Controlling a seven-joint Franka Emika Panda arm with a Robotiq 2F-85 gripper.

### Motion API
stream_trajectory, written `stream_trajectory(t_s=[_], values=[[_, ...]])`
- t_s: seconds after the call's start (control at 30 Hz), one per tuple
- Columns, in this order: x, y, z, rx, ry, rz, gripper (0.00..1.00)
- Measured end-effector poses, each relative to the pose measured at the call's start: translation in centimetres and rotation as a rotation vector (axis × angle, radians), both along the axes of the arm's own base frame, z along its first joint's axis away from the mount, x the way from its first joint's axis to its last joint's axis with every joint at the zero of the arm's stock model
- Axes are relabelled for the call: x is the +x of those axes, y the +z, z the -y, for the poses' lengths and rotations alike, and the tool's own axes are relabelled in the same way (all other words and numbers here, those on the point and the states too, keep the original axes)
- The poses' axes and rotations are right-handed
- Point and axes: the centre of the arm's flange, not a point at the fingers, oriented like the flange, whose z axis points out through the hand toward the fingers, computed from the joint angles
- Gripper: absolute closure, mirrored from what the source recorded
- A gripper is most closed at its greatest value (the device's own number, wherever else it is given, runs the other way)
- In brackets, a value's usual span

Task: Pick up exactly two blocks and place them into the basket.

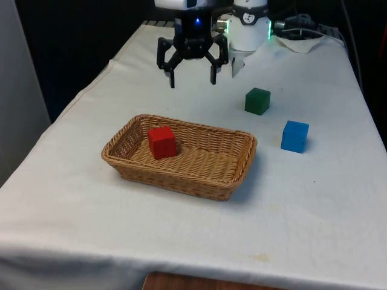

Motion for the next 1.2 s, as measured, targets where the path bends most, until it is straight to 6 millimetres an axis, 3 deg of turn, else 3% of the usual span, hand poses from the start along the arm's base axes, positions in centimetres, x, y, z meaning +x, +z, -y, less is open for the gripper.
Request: stream_trajectory(t_s=[0.43, 1.2], values=[[-1.2, -1.2, 0.5, -0.050, 0.003, -0.057, 0.00], [-0.2, 0.9, -1.3, -0.046, -0.044, 0.003, 0.00]])
